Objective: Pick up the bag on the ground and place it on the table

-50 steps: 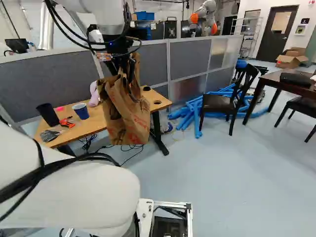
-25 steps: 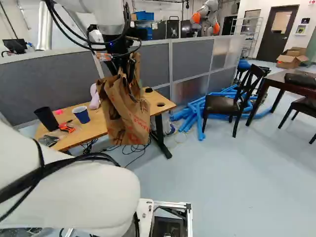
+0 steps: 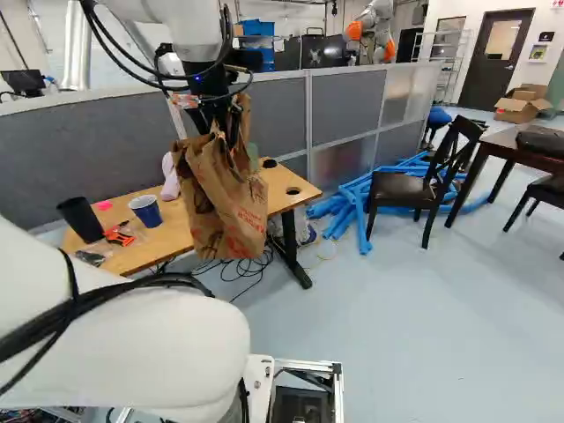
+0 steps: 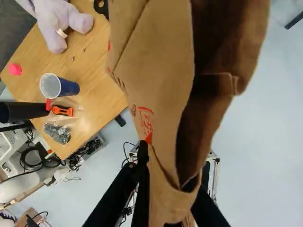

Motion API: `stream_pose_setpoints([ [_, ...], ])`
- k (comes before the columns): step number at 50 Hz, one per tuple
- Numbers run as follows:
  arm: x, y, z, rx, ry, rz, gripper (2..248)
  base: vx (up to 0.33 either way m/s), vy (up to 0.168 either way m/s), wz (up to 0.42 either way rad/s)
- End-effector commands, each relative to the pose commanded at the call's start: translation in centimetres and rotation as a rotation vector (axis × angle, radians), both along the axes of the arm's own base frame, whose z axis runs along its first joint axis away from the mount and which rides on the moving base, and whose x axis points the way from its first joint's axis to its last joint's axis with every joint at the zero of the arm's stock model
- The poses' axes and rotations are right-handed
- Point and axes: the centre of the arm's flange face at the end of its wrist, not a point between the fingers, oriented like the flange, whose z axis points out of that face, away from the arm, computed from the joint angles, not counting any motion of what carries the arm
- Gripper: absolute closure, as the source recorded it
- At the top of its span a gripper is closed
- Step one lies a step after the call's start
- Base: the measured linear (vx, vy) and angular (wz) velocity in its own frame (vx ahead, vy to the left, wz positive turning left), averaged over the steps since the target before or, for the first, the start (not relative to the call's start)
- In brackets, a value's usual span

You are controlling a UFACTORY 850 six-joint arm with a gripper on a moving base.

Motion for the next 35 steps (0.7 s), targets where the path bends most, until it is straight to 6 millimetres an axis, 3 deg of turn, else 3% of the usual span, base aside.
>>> stream_pose_setpoints([
  [35,0.0,0.0,0.0,0.0,0.0,0.0,232,0.084,0.083,-0.013],
])
